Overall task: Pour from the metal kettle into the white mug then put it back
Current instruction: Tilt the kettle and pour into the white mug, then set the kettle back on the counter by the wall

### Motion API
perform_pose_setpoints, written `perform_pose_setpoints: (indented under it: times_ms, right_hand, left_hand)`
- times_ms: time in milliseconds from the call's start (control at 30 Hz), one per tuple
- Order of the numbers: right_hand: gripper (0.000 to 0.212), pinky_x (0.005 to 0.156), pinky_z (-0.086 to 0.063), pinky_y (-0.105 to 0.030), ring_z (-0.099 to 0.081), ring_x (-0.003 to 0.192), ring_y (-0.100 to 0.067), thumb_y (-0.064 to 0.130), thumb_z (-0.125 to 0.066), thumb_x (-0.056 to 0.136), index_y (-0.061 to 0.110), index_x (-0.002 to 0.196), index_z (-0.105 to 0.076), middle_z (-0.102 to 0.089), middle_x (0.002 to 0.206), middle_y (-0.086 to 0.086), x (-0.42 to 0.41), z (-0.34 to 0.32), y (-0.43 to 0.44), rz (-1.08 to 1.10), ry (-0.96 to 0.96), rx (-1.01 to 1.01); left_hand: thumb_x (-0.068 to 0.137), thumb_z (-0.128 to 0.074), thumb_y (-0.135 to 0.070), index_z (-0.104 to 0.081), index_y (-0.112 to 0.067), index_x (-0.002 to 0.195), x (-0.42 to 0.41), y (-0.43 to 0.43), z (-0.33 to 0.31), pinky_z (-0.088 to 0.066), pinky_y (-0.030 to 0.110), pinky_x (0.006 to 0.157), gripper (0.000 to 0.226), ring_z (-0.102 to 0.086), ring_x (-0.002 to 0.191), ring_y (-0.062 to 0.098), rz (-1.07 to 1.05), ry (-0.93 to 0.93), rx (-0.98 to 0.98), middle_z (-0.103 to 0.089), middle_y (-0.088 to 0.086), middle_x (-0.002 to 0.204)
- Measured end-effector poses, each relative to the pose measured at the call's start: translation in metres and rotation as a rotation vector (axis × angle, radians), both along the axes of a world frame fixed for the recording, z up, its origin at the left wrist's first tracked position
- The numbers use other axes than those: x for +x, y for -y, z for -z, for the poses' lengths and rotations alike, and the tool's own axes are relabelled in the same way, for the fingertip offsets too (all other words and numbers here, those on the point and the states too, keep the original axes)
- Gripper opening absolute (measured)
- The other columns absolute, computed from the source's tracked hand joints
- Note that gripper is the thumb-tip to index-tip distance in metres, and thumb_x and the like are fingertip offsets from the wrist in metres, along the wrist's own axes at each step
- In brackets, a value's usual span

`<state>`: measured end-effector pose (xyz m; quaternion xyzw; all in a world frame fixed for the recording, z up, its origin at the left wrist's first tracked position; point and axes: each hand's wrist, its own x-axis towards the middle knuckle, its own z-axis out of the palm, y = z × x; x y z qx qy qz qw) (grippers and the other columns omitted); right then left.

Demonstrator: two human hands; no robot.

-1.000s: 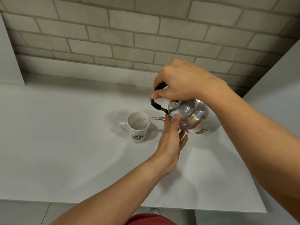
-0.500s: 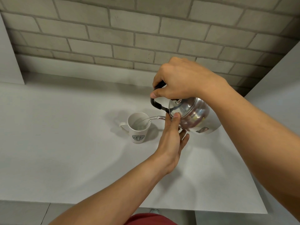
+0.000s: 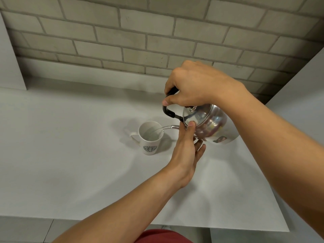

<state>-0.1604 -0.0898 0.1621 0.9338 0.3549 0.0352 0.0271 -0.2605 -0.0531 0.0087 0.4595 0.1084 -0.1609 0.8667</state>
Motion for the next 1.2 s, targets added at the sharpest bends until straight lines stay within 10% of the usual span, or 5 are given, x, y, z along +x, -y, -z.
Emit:
perform_pose_setpoints:
  times_ms: [633,800,1000,1200]
  right_hand:
    - [0.036,0.070,-0.053,-0.037,-0.065,0.074,-0.016,0.058,-0.066,0.094,0.029,0.109,-0.082,-0.080,0.088,0.006,-0.013,0.019,0.046,0.054,-0.019,0.283]
    - [0.029,0.070,-0.053,-0.023,-0.071,0.074,-0.008,0.054,-0.072,0.092,0.031,0.103,-0.084,-0.079,0.082,0.015,-0.024,0.039,0.084,0.132,0.053,0.579]
    - [0.014,0.078,-0.055,-0.016,-0.075,0.088,0.001,0.049,-0.078,0.089,0.038,0.097,-0.082,-0.077,0.096,0.031,-0.038,0.070,0.117,0.223,0.025,0.987]
    - [0.010,0.083,-0.057,-0.021,-0.077,0.096,-0.003,0.046,-0.080,0.089,0.051,0.098,-0.080,-0.080,0.099,0.025,-0.045,0.084,0.137,0.215,-0.043,1.160]
  left_hand:
    - [0.089,-0.058,-0.067,-0.023,-0.061,0.156,0.002,-0.023,0.018,-0.036,0.041,0.123,0.076,-0.049,0.141,0.006,0.093,0.083,0.198,-0.055,-0.027,0.147]
    - [0.089,-0.055,-0.071,-0.013,-0.059,0.158,0.006,-0.043,0.020,-0.035,0.040,0.122,0.082,-0.047,0.142,0.003,0.206,0.208,0.451,-0.054,-0.017,0.154]
    - [0.096,-0.060,-0.055,-0.046,-0.039,0.143,0.013,-0.065,0.007,-0.047,0.012,0.071,0.051,-0.066,0.091,-0.005,-0.079,0.533,0.999,-0.066,-0.016,0.107]
    - [0.103,-0.054,-0.049,-0.050,-0.032,0.152,0.036,-0.046,-0.013,-0.045,0.006,0.084,0.052,-0.061,0.099,-0.007,0.007,0.739,1.152,-0.061,-0.013,0.130]
